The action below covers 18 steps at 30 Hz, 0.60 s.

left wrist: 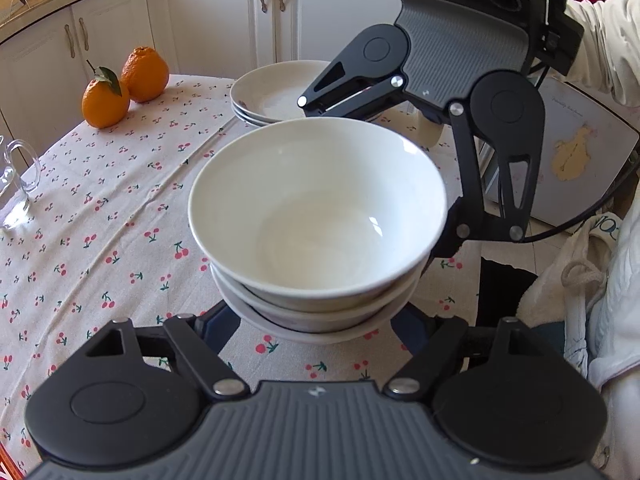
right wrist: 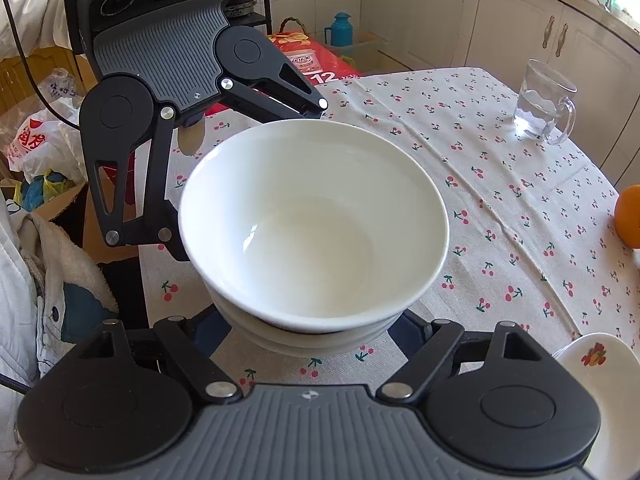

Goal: Organize plates and bowls
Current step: 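Lift the bowl stack with both tools and carry it onto the plate stack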

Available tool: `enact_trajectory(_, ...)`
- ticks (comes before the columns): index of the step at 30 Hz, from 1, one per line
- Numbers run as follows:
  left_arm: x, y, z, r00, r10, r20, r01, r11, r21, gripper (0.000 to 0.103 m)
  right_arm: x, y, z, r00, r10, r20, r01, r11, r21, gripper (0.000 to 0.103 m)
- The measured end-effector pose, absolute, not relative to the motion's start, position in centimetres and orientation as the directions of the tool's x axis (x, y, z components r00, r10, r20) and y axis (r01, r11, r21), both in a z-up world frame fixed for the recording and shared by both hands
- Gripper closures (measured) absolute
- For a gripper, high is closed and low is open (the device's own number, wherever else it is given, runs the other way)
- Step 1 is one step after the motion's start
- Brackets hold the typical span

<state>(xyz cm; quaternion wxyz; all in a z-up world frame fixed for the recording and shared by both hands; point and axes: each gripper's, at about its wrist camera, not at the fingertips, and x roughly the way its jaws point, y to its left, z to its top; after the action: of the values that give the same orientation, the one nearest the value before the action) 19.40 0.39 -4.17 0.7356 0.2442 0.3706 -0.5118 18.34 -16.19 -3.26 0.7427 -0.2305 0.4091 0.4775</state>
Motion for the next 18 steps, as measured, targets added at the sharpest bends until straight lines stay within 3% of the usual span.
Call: enact_trajectory(18,23.8,-10.6,0.3,0.216,-0.649,-0.73,0.97,0.23,0.083,0.022,20.3,-26.4,2.3,0.383,0.467,-0.797,-0.829,0.555,-0.073,0.016)
